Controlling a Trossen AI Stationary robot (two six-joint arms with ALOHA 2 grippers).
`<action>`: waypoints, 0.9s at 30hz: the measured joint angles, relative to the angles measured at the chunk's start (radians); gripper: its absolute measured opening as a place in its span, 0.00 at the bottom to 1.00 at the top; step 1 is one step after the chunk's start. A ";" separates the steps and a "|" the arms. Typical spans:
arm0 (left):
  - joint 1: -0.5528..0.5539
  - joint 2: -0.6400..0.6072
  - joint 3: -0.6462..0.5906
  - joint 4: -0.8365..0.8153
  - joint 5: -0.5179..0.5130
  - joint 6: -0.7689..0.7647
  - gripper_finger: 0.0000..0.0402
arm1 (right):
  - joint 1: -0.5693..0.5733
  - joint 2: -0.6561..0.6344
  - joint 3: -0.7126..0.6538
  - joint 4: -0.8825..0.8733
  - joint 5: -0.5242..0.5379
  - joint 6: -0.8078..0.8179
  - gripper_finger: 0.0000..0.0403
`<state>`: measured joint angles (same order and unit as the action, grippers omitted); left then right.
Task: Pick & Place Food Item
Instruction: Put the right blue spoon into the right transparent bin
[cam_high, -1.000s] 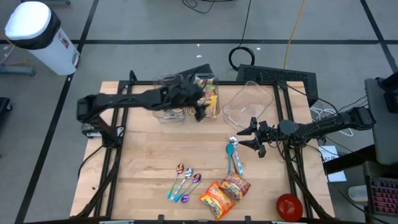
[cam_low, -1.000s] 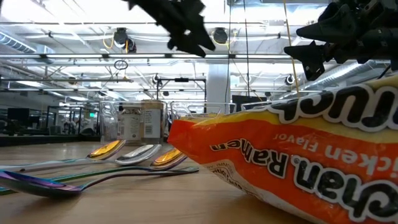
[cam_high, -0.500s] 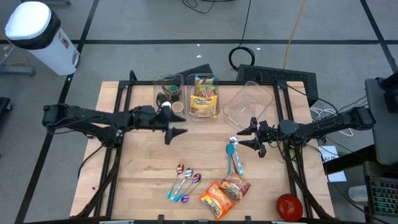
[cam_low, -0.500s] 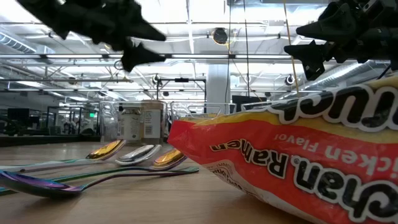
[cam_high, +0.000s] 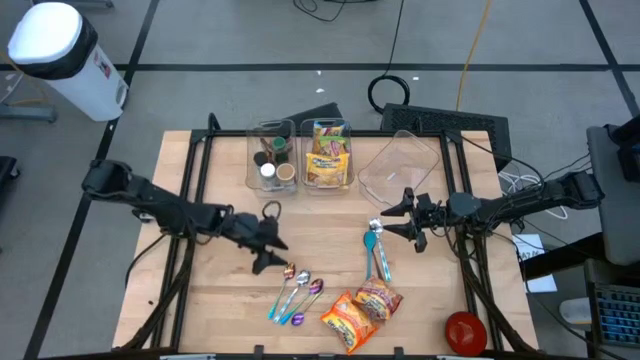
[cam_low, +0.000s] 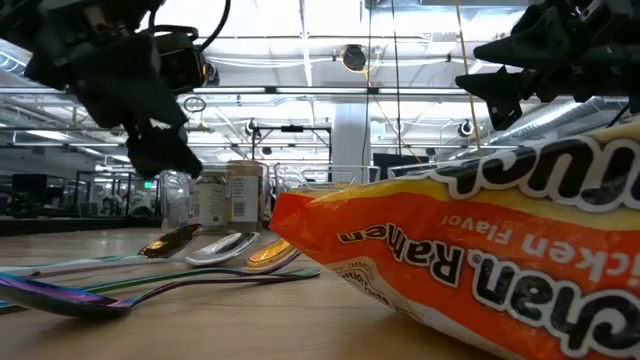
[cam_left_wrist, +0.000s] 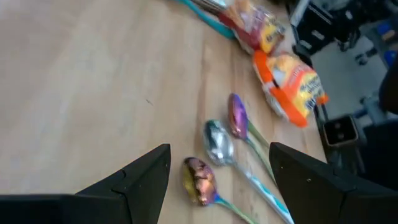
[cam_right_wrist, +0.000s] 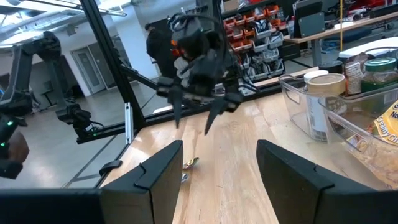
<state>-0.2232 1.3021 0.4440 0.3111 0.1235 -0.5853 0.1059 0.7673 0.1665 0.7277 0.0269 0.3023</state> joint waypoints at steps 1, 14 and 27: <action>-0.014 0.018 0.001 0.016 -0.001 -0.002 0.69 | 0.000 0.000 0.000 0.000 0.000 0.000 0.49; -0.088 0.247 0.001 0.112 -0.087 -0.006 0.69 | 0.000 0.000 0.000 0.001 -0.001 0.000 0.49; -0.098 0.389 0.015 0.289 -0.109 0.018 0.66 | 0.000 0.000 0.000 0.000 -0.001 0.000 0.49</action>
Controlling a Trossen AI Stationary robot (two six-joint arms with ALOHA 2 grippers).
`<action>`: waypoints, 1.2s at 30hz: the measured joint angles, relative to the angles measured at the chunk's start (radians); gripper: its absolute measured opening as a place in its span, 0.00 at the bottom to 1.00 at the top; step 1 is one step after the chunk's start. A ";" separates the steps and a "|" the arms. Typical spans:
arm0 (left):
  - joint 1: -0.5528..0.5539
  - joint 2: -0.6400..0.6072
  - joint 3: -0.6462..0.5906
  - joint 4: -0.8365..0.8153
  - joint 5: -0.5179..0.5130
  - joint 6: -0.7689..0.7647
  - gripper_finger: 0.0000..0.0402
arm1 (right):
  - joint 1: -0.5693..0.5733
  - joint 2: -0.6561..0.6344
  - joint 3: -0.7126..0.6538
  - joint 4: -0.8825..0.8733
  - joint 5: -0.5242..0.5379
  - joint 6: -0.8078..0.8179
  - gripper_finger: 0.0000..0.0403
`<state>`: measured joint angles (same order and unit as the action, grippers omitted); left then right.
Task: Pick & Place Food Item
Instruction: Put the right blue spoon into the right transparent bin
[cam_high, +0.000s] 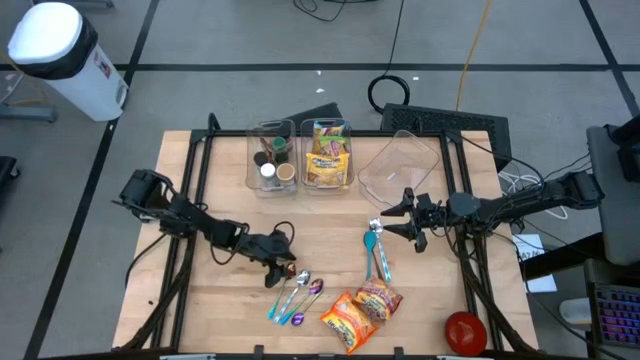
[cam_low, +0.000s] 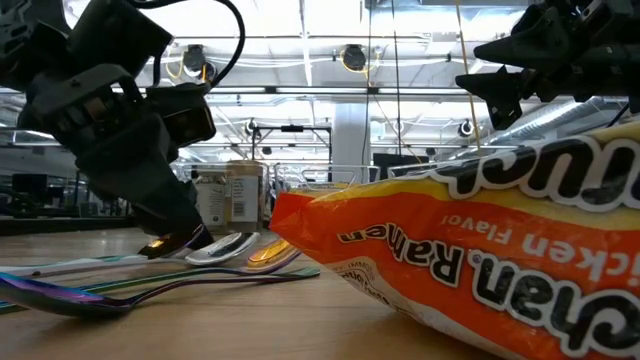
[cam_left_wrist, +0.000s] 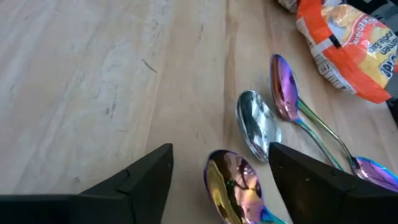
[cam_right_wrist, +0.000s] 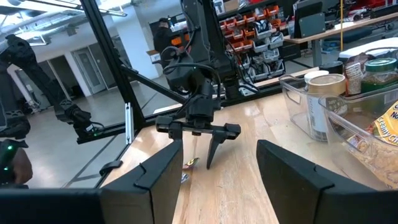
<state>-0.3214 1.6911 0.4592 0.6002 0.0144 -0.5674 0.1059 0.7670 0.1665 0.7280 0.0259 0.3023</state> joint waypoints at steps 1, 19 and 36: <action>0.000 0.003 0.002 -0.002 0.001 0.002 0.64 | 0.000 0.000 0.000 0.000 0.000 0.000 0.49; 0.049 -0.006 0.002 -0.022 0.145 -0.030 0.03 | 0.000 0.000 0.000 -0.001 0.000 0.000 0.49; 0.240 -0.246 0.296 -0.149 0.085 0.517 0.04 | 0.000 0.002 0.000 0.026 0.082 0.023 0.49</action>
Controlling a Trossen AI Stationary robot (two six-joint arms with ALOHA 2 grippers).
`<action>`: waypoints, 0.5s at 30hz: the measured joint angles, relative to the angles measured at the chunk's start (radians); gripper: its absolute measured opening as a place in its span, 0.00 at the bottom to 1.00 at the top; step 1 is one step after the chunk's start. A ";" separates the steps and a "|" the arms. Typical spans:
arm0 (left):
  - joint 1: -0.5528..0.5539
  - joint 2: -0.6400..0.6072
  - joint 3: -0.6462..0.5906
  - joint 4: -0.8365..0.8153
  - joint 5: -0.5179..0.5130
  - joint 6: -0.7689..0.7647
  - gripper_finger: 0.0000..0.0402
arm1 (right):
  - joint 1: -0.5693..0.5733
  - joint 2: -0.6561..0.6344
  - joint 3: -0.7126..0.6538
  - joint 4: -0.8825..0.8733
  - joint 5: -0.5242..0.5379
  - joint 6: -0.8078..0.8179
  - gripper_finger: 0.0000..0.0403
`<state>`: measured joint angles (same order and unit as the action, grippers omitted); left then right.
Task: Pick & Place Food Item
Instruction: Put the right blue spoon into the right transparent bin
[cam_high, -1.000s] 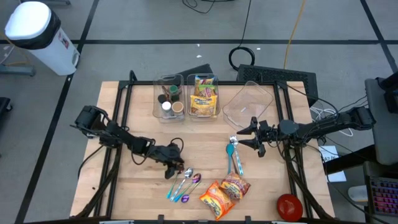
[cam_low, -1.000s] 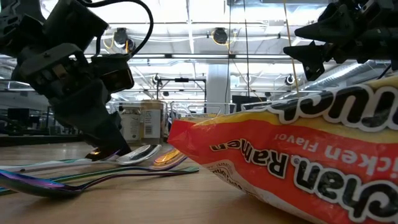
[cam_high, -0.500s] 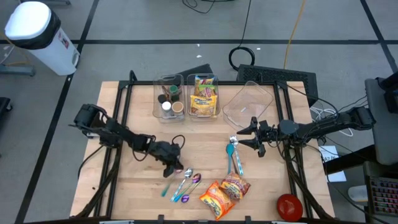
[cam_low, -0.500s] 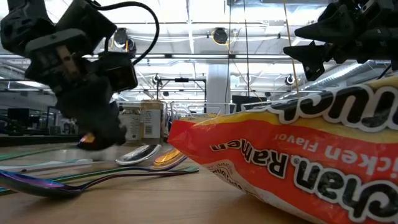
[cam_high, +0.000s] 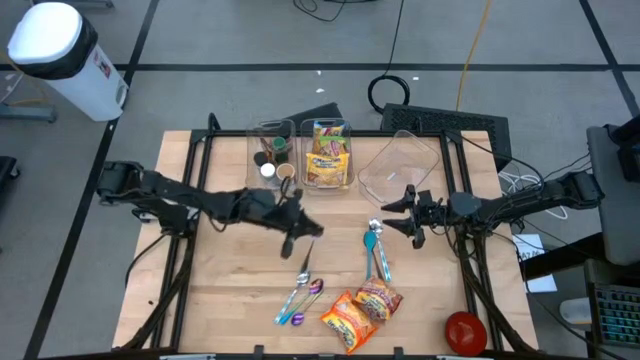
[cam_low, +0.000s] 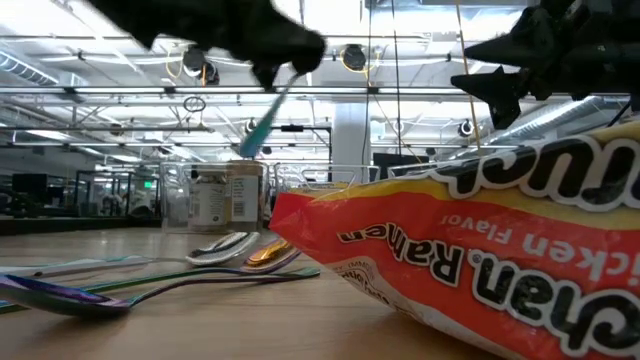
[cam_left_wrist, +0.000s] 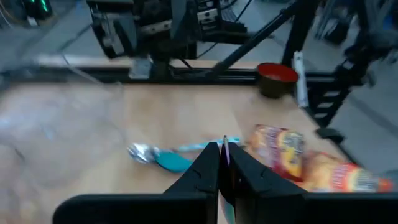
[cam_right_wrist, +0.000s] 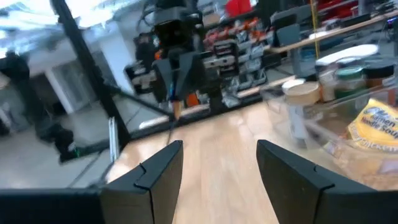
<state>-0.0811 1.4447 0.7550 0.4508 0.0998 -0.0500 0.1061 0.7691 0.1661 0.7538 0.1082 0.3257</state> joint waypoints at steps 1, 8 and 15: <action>0.011 0.014 0.050 -0.047 0.001 0.040 0.03 | 0.000 0.008 0.000 0.020 0.005 0.009 0.49; 0.067 0.141 0.291 -0.202 0.004 0.224 0.04 | 0.013 0.136 0.057 0.087 0.026 0.004 0.49; 0.089 0.280 0.426 -0.248 0.057 0.281 0.02 | 0.013 0.372 0.208 0.088 0.023 0.003 0.49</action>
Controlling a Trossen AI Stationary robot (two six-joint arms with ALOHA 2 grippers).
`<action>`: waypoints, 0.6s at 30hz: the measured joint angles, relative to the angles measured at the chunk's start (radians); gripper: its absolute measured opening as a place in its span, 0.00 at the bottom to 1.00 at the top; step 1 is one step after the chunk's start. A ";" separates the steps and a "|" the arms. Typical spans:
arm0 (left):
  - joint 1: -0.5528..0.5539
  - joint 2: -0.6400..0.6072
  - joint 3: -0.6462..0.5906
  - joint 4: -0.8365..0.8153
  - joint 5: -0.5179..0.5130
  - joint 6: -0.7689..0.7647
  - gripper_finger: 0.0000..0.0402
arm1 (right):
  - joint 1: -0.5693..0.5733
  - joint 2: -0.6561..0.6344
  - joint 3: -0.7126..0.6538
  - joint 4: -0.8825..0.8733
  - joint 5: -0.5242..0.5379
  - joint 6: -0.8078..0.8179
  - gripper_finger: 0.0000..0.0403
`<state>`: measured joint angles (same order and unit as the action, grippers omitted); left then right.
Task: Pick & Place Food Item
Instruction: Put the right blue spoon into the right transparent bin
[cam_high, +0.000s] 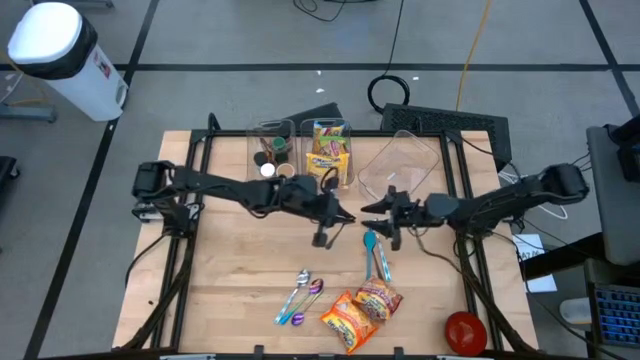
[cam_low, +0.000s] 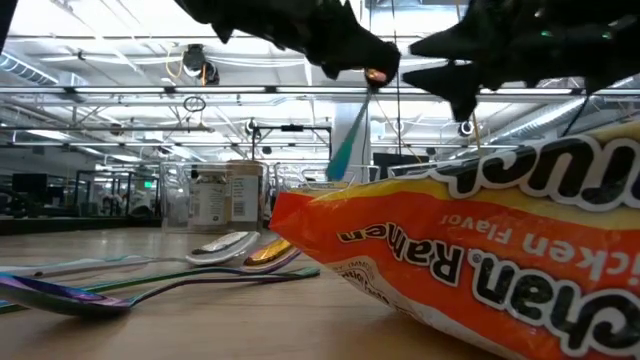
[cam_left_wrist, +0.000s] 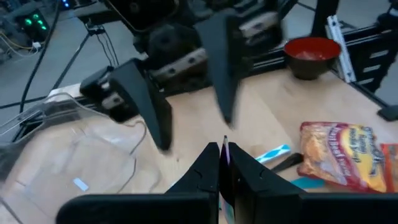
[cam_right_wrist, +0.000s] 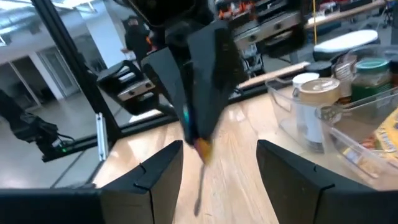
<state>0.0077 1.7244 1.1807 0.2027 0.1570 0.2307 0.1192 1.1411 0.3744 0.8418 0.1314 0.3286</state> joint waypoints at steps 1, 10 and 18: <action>0.003 0.011 0.010 -0.010 0.000 0.001 0.02 | 0.000 0.033 0.018 0.000 -0.001 0.000 0.49; 0.004 0.024 0.033 -0.015 0.000 0.011 0.04 | 0.000 0.221 0.090 0.030 -0.002 -0.003 0.49; 0.003 0.023 0.033 -0.018 -0.001 0.003 0.07 | 0.000 0.235 0.089 0.129 -0.003 -0.029 0.37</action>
<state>0.0106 1.7477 1.2133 0.1850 0.1558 0.2333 0.1196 1.3766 0.4637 0.9708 0.1282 0.2992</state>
